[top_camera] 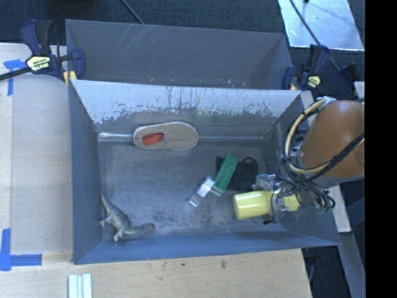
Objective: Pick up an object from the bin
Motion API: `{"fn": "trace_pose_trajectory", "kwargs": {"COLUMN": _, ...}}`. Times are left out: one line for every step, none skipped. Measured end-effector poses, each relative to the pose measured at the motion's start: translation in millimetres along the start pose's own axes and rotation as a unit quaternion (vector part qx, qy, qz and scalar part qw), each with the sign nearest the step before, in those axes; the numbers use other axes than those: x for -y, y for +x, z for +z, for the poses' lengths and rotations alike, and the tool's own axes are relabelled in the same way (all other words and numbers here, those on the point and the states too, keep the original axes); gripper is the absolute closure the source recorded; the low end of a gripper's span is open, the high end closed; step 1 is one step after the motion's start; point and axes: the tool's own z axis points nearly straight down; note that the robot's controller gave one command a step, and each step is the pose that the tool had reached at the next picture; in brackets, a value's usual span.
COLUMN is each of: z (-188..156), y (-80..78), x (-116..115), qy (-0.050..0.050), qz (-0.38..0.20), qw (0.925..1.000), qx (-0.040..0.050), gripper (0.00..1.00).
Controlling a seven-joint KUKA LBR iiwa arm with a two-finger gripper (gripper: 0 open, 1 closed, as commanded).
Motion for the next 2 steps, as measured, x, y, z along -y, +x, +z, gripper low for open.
{"fn": "trace_pose_trajectory", "kwargs": {"z": -15.6, "y": 0.7, "x": -0.7, "qy": 0.000, "qz": 0.001, "qw": 1.0000, "qx": -0.0012, "gripper": 1.00}}
{"fn": "trace_pose_trajectory", "kwargs": {"z": -27.3, "y": -0.6, "x": 0.0, "qy": 0.001, "qz": 0.001, "qw": 1.0000, "qx": 0.0010, "gripper": 1.00}}
